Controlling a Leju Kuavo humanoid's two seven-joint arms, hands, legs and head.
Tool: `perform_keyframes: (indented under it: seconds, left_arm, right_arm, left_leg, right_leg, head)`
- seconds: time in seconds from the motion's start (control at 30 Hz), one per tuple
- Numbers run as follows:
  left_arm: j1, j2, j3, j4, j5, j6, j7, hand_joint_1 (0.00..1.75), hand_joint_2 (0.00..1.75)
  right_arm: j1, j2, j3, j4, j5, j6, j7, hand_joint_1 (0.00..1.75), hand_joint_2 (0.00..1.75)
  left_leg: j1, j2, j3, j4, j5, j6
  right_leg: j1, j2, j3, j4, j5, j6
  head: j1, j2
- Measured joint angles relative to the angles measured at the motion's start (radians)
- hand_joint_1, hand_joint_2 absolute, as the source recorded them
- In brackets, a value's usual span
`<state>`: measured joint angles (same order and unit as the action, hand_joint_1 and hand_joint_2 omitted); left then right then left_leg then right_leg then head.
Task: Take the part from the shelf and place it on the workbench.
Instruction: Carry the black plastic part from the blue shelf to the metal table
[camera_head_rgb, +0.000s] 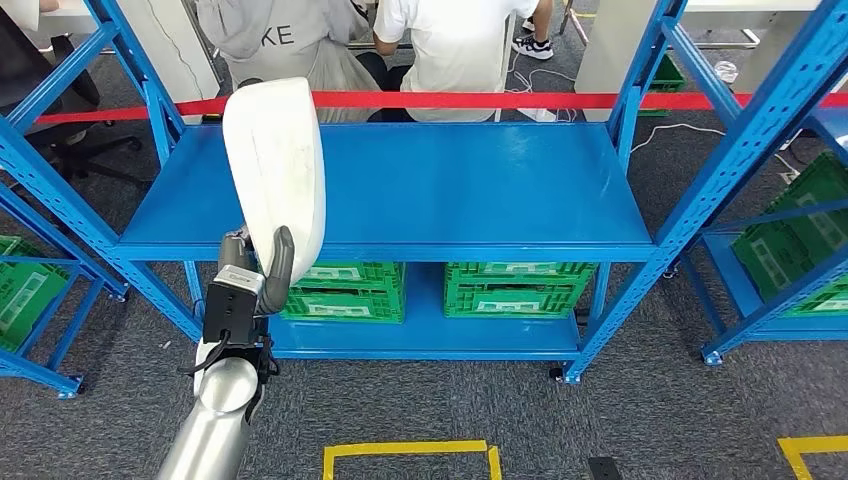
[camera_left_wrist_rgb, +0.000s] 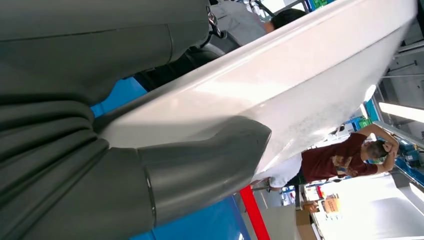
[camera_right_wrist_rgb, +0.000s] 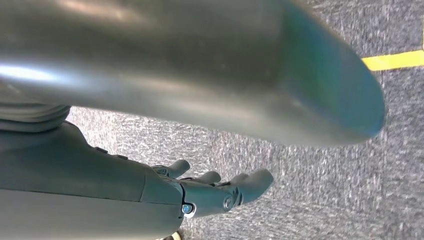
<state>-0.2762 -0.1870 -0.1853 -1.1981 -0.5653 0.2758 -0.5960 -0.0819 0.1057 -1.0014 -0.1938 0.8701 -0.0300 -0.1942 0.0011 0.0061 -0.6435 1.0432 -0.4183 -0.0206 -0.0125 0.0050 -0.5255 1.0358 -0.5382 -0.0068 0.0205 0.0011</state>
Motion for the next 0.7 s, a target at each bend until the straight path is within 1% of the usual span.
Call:
perform_keyframes:
  seconds: [0.03, 0.07, 0.1, 0.13, 0.17, 0.2, 0.23, 0.27, 0.3, 0.33, 0.37, 0.4, 0.43, 0.47, 0.5, 0.53, 0.57, 0.6, 0.63, 0.67, 0.7]
  left_arm:
    - [0.0, 0.0, 0.0, 0.002, 0.0, 0.0, 0.0, 1.75, 1.75]
    - [0.001, 0.0, 0.0, 0.005, 0.0, 0.0, -0.001, 1.75, 1.75]
    - [0.001, 0.0, 0.0, 0.008, -0.001, 0.0, -0.002, 1.75, 1.75]
    - [0.001, 0.0, 0.0, 0.012, -0.001, 0.001, -0.003, 1.75, 1.75]
    - [0.002, 0.0, 0.0, 0.016, -0.002, 0.002, -0.004, 1.75, 1.75]
    - [0.003, 0.0, 0.0, 0.02, -0.003, 0.002, -0.005, 1.75, 1.75]
    - [0.005, 0.001, 0.0, 0.024, -0.003, 0.003, -0.007, 1.75, 1.75]
    - [0.006, 0.001, 0.0, 0.029, -0.003, 0.003, -0.009, 1.75, 1.75]
    - [0.006, 0.001, 0.0, 0.033, -0.003, 0.003, -0.011, 1.75, 1.75]
    - [0.005, 0.001, 0.0, 0.036, -0.004, 0.003, -0.013, 1.75, 1.75]
    - [0.002, 0.001, 0.0, 0.038, -0.004, 0.003, -0.015, 1.75, 1.75]
    - [0.0, 0.0, 0.0, 0.04, -0.004, 0.002, -0.018, 1.75, 1.75]
    - [-0.003, -0.001, 0.0, 0.042, -0.004, 0.002, -0.02, 1.75, 1.75]
    - [-0.006, -0.001, 0.0, 0.044, -0.004, 0.002, -0.022, 1.75, 1.75]
    - [-0.008, -0.001, 0.0, 0.046, -0.003, 0.002, -0.024, 1.75, 1.75]
    - [-0.01, -0.002, 0.0, 0.049, -0.003, 0.002, -0.025, 1.75, 1.75]
    - [-0.011, -0.002, 0.0, 0.052, -0.003, 0.002, -0.025, 1.75, 1.75]
    - [-0.013, -0.003, 0.0, 0.054, -0.003, 0.002, -0.026, 1.75, 1.75]
    - [-0.014, -0.004, 0.001, 0.055, -0.003, 0.002, -0.026, 1.75, 1.75]
    - [-0.015, -0.005, 0.001, 0.056, -0.003, 0.002, -0.026, 1.75, 1.75]
    - [-0.015, -0.005, 0.001, 0.058, -0.003, 0.001, -0.026, 1.75, 1.75]
  right_arm:
    - [-0.001, 0.0, 0.0, 0.0, 0.0, 0.0, 0.003, 0.0, 0.0]
    - [-0.001, 0.0, 0.0, 0.0, 0.0, -0.001, 0.006, 0.0, 0.0]
    - [-0.002, 0.0, 0.0, 0.0, 0.0, -0.002, 0.008, 0.0, 0.0]
    - [-0.002, 0.0, 0.0, 0.0, 0.0, -0.003, 0.011, 0.0, 0.0]
    - [-0.001, -0.001, 0.0, 0.0, -0.001, -0.003, 0.012, 0.0, 0.0]
    - [0.0, -0.001, 0.0, 0.0, -0.001, -0.004, 0.014, 0.0, 0.0]
    - [0.001, -0.001, 0.0, 0.0, -0.002, -0.004, 0.016, 0.0, 0.0]
    - [0.001, -0.001, 0.0, 0.0, -0.002, -0.004, 0.017, 0.0, 0.0]
    - [0.002, 0.0, 0.0, 0.0, -0.002, -0.004, 0.018, 0.0, 0.0]
    - [0.002, 0.0, 0.0, 0.0, -0.002, -0.004, 0.017, 0.0, 0.0]
    - [0.001, 0.001, -0.001, 0.0, -0.002, -0.006, 0.014, 0.0, 0.0]
    - [0.001, 0.002, -0.001, 0.0, -0.002, -0.009, 0.009, 0.0, 0.0]
    - [0.001, 0.002, -0.001, 0.0, -0.003, -0.012, 0.004, 0.0, 0.0]
    - [0.001, 0.003, -0.001, 0.0, -0.004, -0.016, -0.002, 0.0, 0.0]
    - [0.002, 0.004, -0.001, 0.0, -0.006, -0.019, -0.006, 0.0, 0.0]
    - [0.003, 0.004, -0.001, 0.0, -0.008, -0.021, -0.009, 0.0, 0.0]
    - [0.005, 0.005, -0.001, 0.0, -0.01, -0.024, -0.011, 0.0, 0.0]
    - [0.007, 0.006, -0.002, 0.0, -0.012, -0.027, -0.013, 0.0, 0.0]
    - [0.007, 0.006, -0.002, 0.0, -0.013, -0.03, -0.016, 0.0, 0.0]
    - [0.007, 0.007, -0.002, 0.0, -0.015, -0.034, -0.018, 0.0, 0.0]
    - [0.006, 0.007, -0.003, 0.0, -0.017, -0.037, -0.02, 0.0, 0.0]
  left_leg:
    - [0.001, -0.001, -0.006, 0.006, -0.009, -0.006]
    - [0.002, -0.002, -0.017, 0.025, -0.035, -0.012]
    - [0.004, -0.003, -0.032, 0.061, -0.076, -0.017]
    - [0.005, -0.003, -0.05, 0.118, -0.126, -0.022]
    - [0.006, -0.003, -0.066, 0.184, -0.168, -0.025]
    - [0.006, -0.004, -0.075, 0.241, -0.19, -0.027]
    - [0.006, -0.004, -0.071, 0.276, -0.19, -0.027]
    - [0.006, -0.004, -0.05, 0.274, -0.168, -0.026]
    - [0.006, -0.004, -0.011, 0.235, -0.139, -0.023]
    - [0.006, -0.004, 0.041, 0.169, -0.121, -0.02]
    - [0.005, -0.005, 0.098, 0.09, -0.121, -0.015]
    - [0.002, -0.007, 0.141, 0.027, -0.128, -0.009]
    - [0.0, -0.009, 0.165, -0.016, -0.139, -0.003]
    - [-0.004, -0.01, 0.171, -0.035, -0.143, 0.005]
    - [-0.005, -0.011, 0.162, -0.036, -0.134, 0.015]
    - [-0.005, -0.009, 0.154, -0.039, -0.125, 0.025]
    - [-0.004, -0.007, 0.143, -0.04, -0.112, 0.036]
    - [-0.003, -0.006, 0.13, -0.042, -0.098, 0.044]
    - [-0.003, -0.004, 0.116, -0.042, -0.084, 0.05]
    - [-0.004, -0.004, 0.099, -0.041, -0.07, 0.053]
    - [-0.006, -0.004, 0.083, -0.04, -0.056, 0.054]
  right_leg:
    - [-0.001, -0.002, -0.008, -0.001, 0.01, -0.008]
    - [-0.003, -0.004, -0.018, -0.002, 0.021, -0.015]
    - [-0.004, -0.006, -0.031, -0.003, 0.032, -0.02]
    - [-0.004, -0.006, -0.045, -0.002, 0.043, -0.022]
    - [-0.004, -0.006, -0.061, -0.002, 0.055, -0.023]
    - [-0.004, -0.006, -0.076, -0.001, 0.066, -0.022]
    - [-0.003, -0.007, -0.092, -0.001, 0.078, -0.021]
    - [-0.003, -0.007, -0.106, -0.001, 0.09, -0.019]
    - [-0.003, -0.007, -0.119, -0.001, 0.1, -0.016]
    - [-0.003, -0.007, -0.129, 0.0, 0.111, -0.012]
    - [-0.003, -0.006, -0.138, 0.0, 0.12, -0.008]
    - [-0.002, -0.005, -0.142, -0.001, 0.131, -0.002]
    - [-0.002, -0.005, -0.144, -0.004, 0.141, 0.004]
    - [-0.002, -0.004, -0.145, -0.008, 0.151, 0.012]
    - [-0.004, -0.004, -0.146, -0.013, 0.162, 0.02]
    - [-0.006, -0.003, -0.15, -0.012, 0.16, 0.026]
    - [-0.007, -0.002, -0.159, 0.002, 0.137, 0.032]
    - [-0.008, -0.002, -0.172, 0.036, 0.095, 0.035]
    - [-0.008, -0.002, -0.189, 0.09, 0.039, 0.037]
    - [-0.008, -0.002, -0.206, 0.157, -0.012, 0.039]
    - [-0.006, -0.002, -0.217, 0.222, -0.042, 0.04]
  head:
    - [-0.001, 0.0]
    - [-0.002, 0.0]
    - [-0.004, 0.0]
    - [-0.006, 0.0]
    - [-0.007, 0.0]
    - [-0.008, 0.0]
    - [-0.008, 0.0]
    - [-0.008, 0.0]
    - [-0.008, 0.0]
    - [-0.008, 0.0]
    - [-0.008, 0.0]
    - [-0.007, 0.0]
    - [-0.008, 0.0]
    - [-0.008, 0.0]
    - [-0.009, 0.0]
    - [-0.01, 0.0]
    - [-0.009, 0.0]
    - [-0.008, 0.0]
    - [-0.007, 0.0]
    - [-0.005, 0.0]
    - [-0.005, 0.0]
